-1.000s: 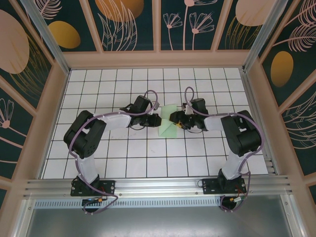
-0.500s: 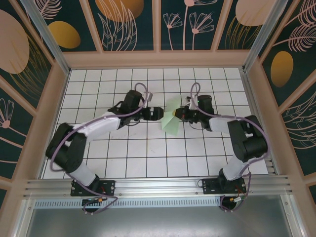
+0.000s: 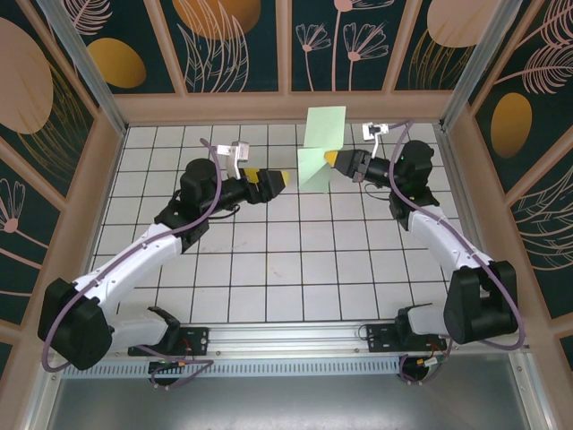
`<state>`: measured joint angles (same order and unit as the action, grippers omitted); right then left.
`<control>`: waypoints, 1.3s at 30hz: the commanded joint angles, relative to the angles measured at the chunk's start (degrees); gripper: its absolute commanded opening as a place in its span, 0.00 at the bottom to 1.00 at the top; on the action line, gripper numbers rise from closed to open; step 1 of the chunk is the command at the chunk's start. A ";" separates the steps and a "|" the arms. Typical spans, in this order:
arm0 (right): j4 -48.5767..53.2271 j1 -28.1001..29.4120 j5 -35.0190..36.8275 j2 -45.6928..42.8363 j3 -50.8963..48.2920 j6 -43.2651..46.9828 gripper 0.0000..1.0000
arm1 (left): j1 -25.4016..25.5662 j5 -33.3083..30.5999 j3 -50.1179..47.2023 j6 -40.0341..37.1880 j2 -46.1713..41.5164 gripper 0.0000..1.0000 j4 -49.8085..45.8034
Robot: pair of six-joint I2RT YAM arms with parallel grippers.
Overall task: Fold a paper plane with a square sheet of paper (fold left side to right side)
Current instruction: Turn over the paper at the center of the table.
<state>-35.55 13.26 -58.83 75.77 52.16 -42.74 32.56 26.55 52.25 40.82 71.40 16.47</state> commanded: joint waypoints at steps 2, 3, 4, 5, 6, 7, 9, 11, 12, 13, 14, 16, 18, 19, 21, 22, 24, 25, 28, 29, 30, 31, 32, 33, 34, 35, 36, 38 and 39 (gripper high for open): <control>-3.03 4.20 -3.19 -0.98 4.14 -1.17 0.00 | -0.05 11.42 -0.77 6.43 1.74 0.96 12.11; -2.39 5.06 -2.98 -0.65 4.83 -1.01 0.00 | -0.04 13.21 -1.17 7.87 2.17 0.95 14.73; -2.01 5.72 -3.04 -0.33 5.47 -0.96 0.00 | -0.06 14.50 -1.51 9.19 2.46 0.93 17.20; -2.09 6.26 -3.02 0.02 5.86 -1.15 0.00 | -0.11 15.35 -1.88 10.21 2.59 0.92 19.10; -2.51 6.72 -3.05 0.22 6.10 -1.49 0.00 | -0.04 15.88 -2.34 11.15 2.86 0.89 20.83; -3.05 7.04 -3.11 0.39 6.28 -1.88 0.00 | -0.06 16.26 -2.65 12.00 3.00 0.84 21.99; -3.95 7.15 -3.13 0.44 6.39 -2.80 0.00 | -0.04 16.64 -2.86 12.76 3.22 0.74 23.13; -4.27 7.19 -3.06 0.27 6.31 -3.23 0.00 | -0.04 16.58 -3.10 13.09 3.14 0.66 23.76; -4.23 7.16 -3.01 0.18 6.20 -3.29 0.00 | -0.08 16.39 -3.28 13.30 3.01 0.62 24.00; -4.30 7.15 -2.96 0.09 6.14 -3.52 0.00 | -0.06 16.34 -3.40 13.47 3.01 0.59 24.32; -4.34 7.16 -2.87 0.08 6.15 -3.62 0.00 | -0.04 15.78 -3.64 13.66 2.87 0.55 24.71; -3.81 7.08 -2.79 0.08 6.11 -3.45 0.00 | -0.05 15.03 -4.24 14.13 2.73 0.47 25.42; -3.45 6.96 -2.61 0.08 5.89 -3.31 0.00 | -0.05 14.66 -4.45 14.30 2.78 0.38 25.62; -3.37 6.87 -2.53 0.08 5.79 -3.39 0.00 | -0.05 14.60 -4.52 14.37 2.87 0.35 25.72; -3.37 6.64 -2.44 0.08 5.52 -3.48 0.00 | -0.07 14.32 -4.70 14.49 2.87 0.27 25.81; -3.36 6.57 -2.35 0.05 5.34 -3.56 0.00 | -0.04 14.23 -4.70 14.47 2.81 0.25 25.73; -3.29 6.22 -2.17 -0.07 5.00 -3.53 0.01 | -0.05 13.86 -4.86 14.31 2.74 0.21 25.54; -3.29 6.09 -2.08 -0.18 4.82 -3.60 0.01 | -0.04 13.80 -4.88 14.27 2.74 0.18 25.39; -2.18 5.67 -1.84 -0.42 4.32 -3.26 0.05 | -0.04 13.19 -4.88 13.67 2.87 0.12 24.38; -1.48 5.53 -1.58 -0.60 4.11 -2.91 0.10 | -0.04 12.95 -4.88 13.32 2.85 0.11 24.03; -0.39 5.30 -1.26 -0.90 3.95 -2.21 0.15 | -0.05 12.67 -4.87 12.85 2.74 0.10 23.40; 0.81 5.06 -0.82 -1.20 3.73 -1.50 0.20 | -0.04 12.36 -4.74 12.34 2.67 0.08 22.73; 2.86 4.73 0.00 -1.72 3.54 -0.40 0.26 | -0.09 11.78 -4.70 11.43 2.48 0.07 21.56; 5.31 4.35 0.77 -2.27 3.40 1.17 0.30 | -0.06 11.06 -4.62 10.32 2.22 0.06 20.00; 6.78 3.90 1.18 -2.74 3.11 2.16 0.34 | -0.09 10.19 -4.38 9.13 1.96 0.04 18.22; 9.50 3.31 2.04 -3.33 2.95 3.51 0.40 | -0.04 9.03 -3.99 7.34 1.67 0.02 15.71; 13.11 2.85 3.43 -3.93 3.10 5.65 0.44 | 0.03 7.72 -3.53 5.48 1.35 0.00 12.84; 22.94 1.56 8.18 -5.60 3.47 10.97 0.54 | 0.38 2.73 -1.67 0.45 0.69 0.00 3.61; 28.66 1.11 12.62 -6.21 4.13 14.24 0.58 | 0.81 -0.35 -0.70 -2.36 0.43 0.00 -0.67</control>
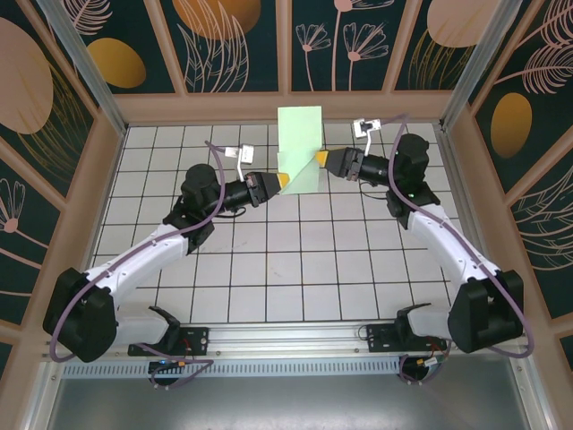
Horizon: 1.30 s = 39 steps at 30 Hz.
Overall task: Fold a paper plane with a square sheet of paper (fold left side to right side)
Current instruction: Turn over the paper at the center of the table.
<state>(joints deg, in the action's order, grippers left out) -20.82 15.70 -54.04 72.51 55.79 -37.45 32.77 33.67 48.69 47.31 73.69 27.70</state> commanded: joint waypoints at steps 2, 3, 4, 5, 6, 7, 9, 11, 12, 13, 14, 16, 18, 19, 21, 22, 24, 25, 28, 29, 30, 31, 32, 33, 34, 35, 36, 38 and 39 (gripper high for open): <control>27.19 -1.64 20.99 -3.72 2.38 15.53 0.62 | 2.39 -17.92 5.94 -14.59 -2.07 0.00 -23.88; 32.88 -1.75 28.93 -3.93 3.13 17.35 0.64 | 3.80 -24.07 7.42 -16.79 -1.86 0.00 -29.02; 37.23 -1.98 36.34 -4.12 3.32 18.12 0.64 | 5.94 -31.55 10.15 -18.71 -1.22 0.00 -35.25; 40.45 -2.47 42.64 -4.58 2.91 18.37 0.65 | 8.06 -38.79 12.34 -19.90 -0.22 0.00 -40.96; 42.44 -3.09 47.11 -4.97 2.23 18.38 0.67 | 9.84 -44.91 14.34 -20.22 1.14 0.00 -45.77; 44.13 -4.01 51.28 -5.75 1.20 18.09 0.69 | 11.80 -50.89 16.74 -19.61 2.81 0.00 -51.37; 45.10 -5.90 54.57 -7.48 -1.46 18.11 0.70 | 15.01 -61.21 21.48 -16.49 6.71 0.00 -62.25; 45.33 -7.58 56.91 -9.55 -4.02 18.16 0.72 | 18.08 -69.58 25.99 -11.02 11.58 0.00 -72.93; 45.34 -8.08 57.40 -10.31 -4.88 18.20 0.72 | 19.16 -72.38 27.90 -8.65 13.90 0.00 -76.78; 45.41 -8.76 57.80 -11.04 -5.88 18.14 0.72 | 20.32 -74.68 30.09 -5.64 16.30 0.00 -82.44; 45.25 -9.38 57.75 -11.69 -6.65 18.12 0.72 | 21.27 -76.53 32.19 -2.68 19.11 0.00 -86.29; 45.25 -10.09 57.69 -12.38 -7.85 18.20 0.72 | 22.89 -78.26 35.85 1.75 23.90 0.00 -93.00; 45.16 -10.59 56.93 -12.80 -8.71 18.28 0.73 | 24.08 -79.52 39.17 5.51 29.41 0.00 -98.41; 45.10 -10.84 56.48 -12.87 -9.09 18.27 0.73 | 24.50 -79.71 40.76 6.74 31.71 0.00 -100.47; 44.68 -11.12 55.54 -13.25 -9.78 18.28 0.73 | 25.00 -79.56 42.71 8.47 35.25 0.00 -102.67; 44.48 -11.27 55.19 -13.54 -10.25 18.31 0.73 | 25.08 -78.87 43.28 8.60 37.13 0.00 -102.78; 44.12 -11.53 55.14 -13.88 -10.90 18.29 0.73 | 25.11 -77.00 43.75 7.93 40.17 0.00 -101.41; 43.98 -11.81 53.54 -14.06 -11.16 18.46 0.73 | 25.10 -75.48 44.14 7.11 41.86 0.00 -100.07; 43.68 -12.23 52.27 -14.33 -12.01 18.55 0.73 | 25.14 -71.64 47.15 5.48 47.96 0.00 -99.05; 43.48 -12.39 51.75 -14.33 -12.34 18.43 0.73 | 25.12 -70.75 48.76 5.06 50.26 0.00 -99.64; 43.26 -12.53 50.98 -14.33 -12.66 18.45 0.73 | 25.10 -70.33 50.43 4.82 52.12 0.01 -100.57; 43.03 -12.58 50.19 -14.35 -12.85 18.42 0.73 | 25.14 -70.04 52.52 4.70 54.25 0.02 -101.56; 42.76 -12.64 49.54 -14.24 -13.03 18.30 0.73 | 25.11 -68.89 54.49 3.78 55.79 0.03 -101.66; 42.51 -12.71 49.01 -14.24 -13.23 18.25 0.73 | 25.13 -67.76 56.17 2.85 57.30 0.05 -101.67; 42.23 -12.68 48.63 -14.19 -13.42 18.20 0.73 | 25.08 -66.83 58.06 2.14 58.47 0.06 -101.30; 42.03 -12.71 48.46 -14.12 -13.62 18.12 0.73 | 24.98 -65.66 59.77 1.10 59.65 0.07 -100.93; 41.75 -12.68 48.21 -14.05 -13.88 18.03 0.73 | 25.04 -65.31 61.56 0.55 60.53 0.09 -101.08; 41.48 -12.76 47.74 -13.60 -14.26 18.17 0.73 | 24.92 -64.60 66.26 -0.93 62.70 0.16 -101.88; 41.39 -12.88 47.61 -13.32 -14.39 18.25 0.73 | 24.85 -64.37 68.58 -1.64 63.69 0.19 -102.41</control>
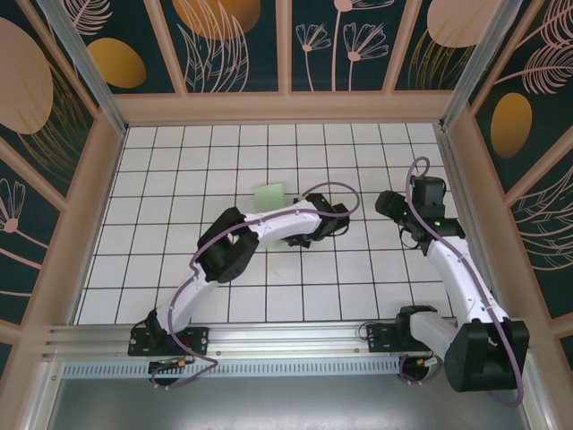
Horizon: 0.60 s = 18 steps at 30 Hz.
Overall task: Fold a paper plane with a square sheet of paper (fold left side to right side)
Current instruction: Turn over the paper at the center of the table.
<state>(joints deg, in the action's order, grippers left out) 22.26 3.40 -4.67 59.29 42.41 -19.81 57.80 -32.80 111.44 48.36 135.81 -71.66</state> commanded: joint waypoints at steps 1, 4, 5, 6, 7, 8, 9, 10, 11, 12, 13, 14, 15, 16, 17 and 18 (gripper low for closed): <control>-1.85 -0.58 -2.24 0.27 -1.15 0.77 0.73 | -0.31 2.21 8.56 -3.43 2.64 0.27 -3.66; -2.37 -0.61 -4.14 1.93 -1.28 1.24 0.73 | -0.95 5.51 15.18 -6.62 4.07 0.46 -2.73; -2.59 -0.74 -4.80 2.44 -1.33 1.25 0.73 | -1.28 6.82 16.16 -7.64 3.75 0.50 -1.94; -2.99 -0.74 -6.08 3.06 -1.40 1.39 0.73 | -1.72 8.07 16.60 -8.31 3.07 0.54 -0.77; -3.68 -0.74 -7.62 3.51 -1.58 1.57 0.73 | -2.28 9.29 16.26 -9.09 1.75 0.57 0.67; -4.28 -0.72 -9.05 3.88 -1.62 1.70 0.73 | -2.70 10.53 15.56 -9.92 0.31 0.59 2.22; -5.18 -0.67 -11.11 4.24 -1.69 1.79 0.73 | -3.31 11.78 13.85 -10.73 -1.87 0.60 4.19; -6.34 -0.53 -13.50 4.72 -1.85 1.78 0.73 | -4.16 13.06 11.48 -11.40 -4.36 0.62 7.10; -7.33 -0.45 -15.55 5.26 -1.84 1.42 0.73 | -4.87 14.76 8.86 -12.09 -6.95 0.63 9.89; -8.55 -0.22 -18.07 6.02 -1.75 0.68 0.73 | -5.95 16.65 5.29 -12.70 -9.87 0.65 13.48; -10.32 0.26 -20.83 6.90 -1.79 -0.23 0.73 | -7.22 18.56 1.09 -12.98 -13.68 0.67 17.36; -11.93 1.03 -22.62 7.82 -1.75 -1.29 0.72 | -8.57 20.70 -2.96 -13.25 -16.94 0.68 20.99; -13.88 2.46 -23.91 9.01 -1.56 -2.68 0.72 | -10.56 23.49 -8.20 -13.29 -20.64 0.69 26.08; -15.92 4.17 -24.92 10.50 -1.21 -3.70 0.72 | -12.60 26.06 -13.54 -13.14 -24.32 0.71 30.45; -17.42 5.72 -25.08 11.87 -0.74 -4.59 0.72 | -14.37 28.61 -17.97 -13.11 -27.27 0.71 34.10; -19.01 7.59 -24.73 13.88 0.01 -5.66 0.72 | -16.31 30.99 -22.55 -12.87 -30.67 0.74 38.56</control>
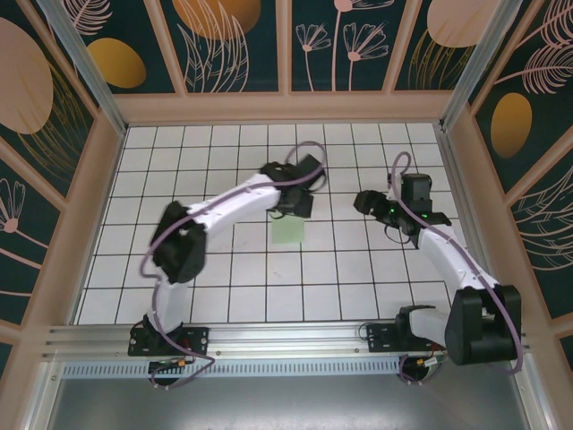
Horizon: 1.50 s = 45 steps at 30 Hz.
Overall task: Fold a paper plane with a square sheet of paper (fold left side to right side)
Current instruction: Turn over the paper at the center of the table, then third fold the triangle at the center of the table.
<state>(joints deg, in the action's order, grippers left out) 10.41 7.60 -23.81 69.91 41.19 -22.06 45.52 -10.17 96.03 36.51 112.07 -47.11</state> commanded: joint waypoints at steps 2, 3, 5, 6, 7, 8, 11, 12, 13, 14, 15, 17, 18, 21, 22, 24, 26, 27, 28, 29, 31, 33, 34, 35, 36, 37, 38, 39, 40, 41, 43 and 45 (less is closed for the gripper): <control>-9.85 6.89 -5.41 7.55 3.48 -4.92 0.72 | -8.04 12.51 -17.12 -0.68 -12.37 0.77 22.07; -10.86 8.62 -5.21 10.34 5.14 -5.57 0.72 | -10.08 14.92 -21.31 -0.36 -14.98 0.79 26.09; -12.40 11.41 -5.04 15.63 8.85 -6.56 0.72 | -13.71 20.17 -27.72 0.35 -18.07 0.80 32.38; -12.97 12.79 -4.88 18.53 11.14 -6.84 0.72 | -15.52 22.98 -30.59 0.53 -18.86 0.80 35.81; -13.37 13.78 -4.78 20.93 13.02 -7.09 0.71 | -17.08 25.34 -33.02 0.86 -19.31 0.80 38.61; -13.79 14.67 -4.77 23.27 14.80 -7.27 0.71 | -18.18 27.42 -34.83 1.06 -19.43 0.79 40.88; -14.99 16.67 -4.97 30.35 20.70 -7.94 0.69 | -20.70 32.35 -38.98 1.75 -18.70 0.77 46.63; -15.20 17.14 -5.23 32.67 22.65 -8.08 0.69 | -21.25 33.50 -39.84 1.85 -18.12 0.76 47.88; -15.18 17.57 -5.36 34.93 24.57 -8.32 0.68 | -21.69 34.14 -39.95 2.07 -17.59 0.75 49.00; -15.00 17.90 -5.58 36.62 26.09 -8.43 0.68 | -21.93 34.88 -41.76 2.24 -17.15 0.74 49.99; -14.94 18.22 -5.99 38.42 27.63 -8.50 0.67 | -22.23 35.85 -42.39 2.46 -16.61 0.73 51.11; -14.54 18.67 -6.56 41.48 30.18 -8.77 0.67 | -22.31 37.43 -42.97 2.77 -15.32 0.72 52.74; -14.36 18.82 -7.00 42.82 31.18 -8.87 0.67 | -22.31 38.15 -43.00 2.90 -14.53 0.71 53.26; -13.85 18.87 -6.99 45.36 32.62 -9.06 0.67 | -22.31 39.75 -43.35 3.30 -12.11 0.70 54.92; -13.32 18.90 -6.68 46.11 33.03 -8.90 0.67 | -22.31 39.83 -43.25 3.22 -11.64 0.70 55.02; -12.13 18.90 -5.96 47.12 33.85 -8.15 0.67 | -22.31 40.01 -43.12 3.04 -10.68 0.70 55.01; -11.20 18.93 -5.58 48.10 34.43 -7.44 0.67 | -22.31 40.64 -42.88 2.97 -9.76 0.70 55.28; -10.59 18.92 -5.50 48.53 34.86 -7.01 0.67 | -22.31 40.93 -42.76 3.00 -9.33 0.70 55.29; -9.76 18.86 -5.18 49.03 35.23 -6.56 0.67 | -22.31 41.27 -42.76 3.03 -8.95 0.70 55.52; -8.83 18.86 -4.66 49.37 35.65 -6.14 0.67 | -22.31 41.39 -42.61 3.04 -8.60 0.70 55.48; -7.44 18.80 -3.85 50.07 35.80 -5.33 0.67 | -22.31 41.59 -42.51 3.04 -8.06 0.70 55.55; -5.95 18.77 -3.40 50.67 36.06 -4.55 0.66 | -22.31 42.14 -42.47 3.09 -7.57 0.69 55.47; -5.12 18.61 -2.84 50.87 36.21 -4.19 0.65 | -22.32 42.72 -42.35 3.05 -7.25 0.68 55.54; -4.60 18.61 -2.43 50.94 36.18 -3.81 0.64 | -22.34 43.12 -42.25 3.12 -6.89 0.67 55.55; -4.28 18.57 -2.01 51.07 36.07 -3.40 0.62 | -22.31 43.46 -42.15 3.22 -6.70 0.66 55.62; -4.05 18.47 -1.85 51.13 35.96 -3.17 0.61 | -22.31 44.00 -42.21 3.40 -6.45 0.66 55.95; -4.03 18.49 -1.90 51.16 35.84 -3.08 0.61 | -22.31 44.77 -42.22 3.59 -6.14 0.65 56.26; -4.09 18.44 -2.22 51.28 35.65 -2.99 0.61 | -22.32 45.68 -42.24 3.80 -5.84 0.65 56.73; -4.34 18.42 -2.45 51.29 35.50 -2.98 0.60 | -22.23 46.76 -42.15 3.98 -5.36 0.64 57.09; -4.55 18.44 -2.75 51.32 35.41 -2.98 0.60 | -22.24 47.38 -42.08 4.21 -4.99 0.63 57.49; -4.84 18.43 -2.90 51.53 35.21 -2.98 0.60 | -22.01 48.27 -42.12 4.62 -4.47 0.62 58.24; -4.89 18.42 -3.01 51.60 35.18 -2.98 0.60 | -21.79 48.34 -41.74 4.63 -4.07 0.62 57.94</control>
<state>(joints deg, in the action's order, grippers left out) 3.03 26.24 -27.11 119.81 76.07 -26.04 23.57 35.66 53.49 40.36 107.00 8.80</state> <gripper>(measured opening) 0.604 0.620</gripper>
